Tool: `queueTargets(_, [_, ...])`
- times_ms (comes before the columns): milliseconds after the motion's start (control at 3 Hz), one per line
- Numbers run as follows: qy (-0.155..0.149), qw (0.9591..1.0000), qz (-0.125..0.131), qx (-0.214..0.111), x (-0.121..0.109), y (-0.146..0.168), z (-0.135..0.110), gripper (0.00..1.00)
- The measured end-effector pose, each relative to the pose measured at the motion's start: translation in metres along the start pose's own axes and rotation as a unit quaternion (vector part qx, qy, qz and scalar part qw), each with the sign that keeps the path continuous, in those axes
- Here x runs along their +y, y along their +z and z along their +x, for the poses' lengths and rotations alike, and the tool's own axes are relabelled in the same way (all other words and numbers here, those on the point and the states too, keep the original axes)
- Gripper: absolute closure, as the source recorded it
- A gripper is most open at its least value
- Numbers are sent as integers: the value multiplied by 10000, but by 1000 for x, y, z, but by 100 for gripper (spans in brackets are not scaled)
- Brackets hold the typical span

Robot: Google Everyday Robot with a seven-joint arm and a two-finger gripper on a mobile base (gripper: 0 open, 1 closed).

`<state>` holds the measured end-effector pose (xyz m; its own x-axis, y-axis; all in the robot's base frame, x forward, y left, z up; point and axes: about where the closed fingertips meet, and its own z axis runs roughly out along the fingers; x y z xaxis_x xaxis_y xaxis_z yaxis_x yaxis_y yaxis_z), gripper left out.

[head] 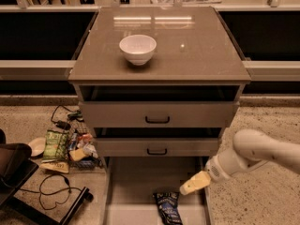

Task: Place blue chip bag into bottom drawer

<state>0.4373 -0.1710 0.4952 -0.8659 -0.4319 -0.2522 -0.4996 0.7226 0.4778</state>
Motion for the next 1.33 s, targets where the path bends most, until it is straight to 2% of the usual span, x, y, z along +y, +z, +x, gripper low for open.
queueTargets(333, [-630,9979,20,116,25,-73,-3,0])
queueTargets(667, [-1146,9932,-91,207,51,-130,-19,0])
queueTargets(1000, [-1712,9846,-334,130,89,-197,-44,0])
queueTargets(1333, [-1974,9789,-521,-69,106,-231,-57,0])
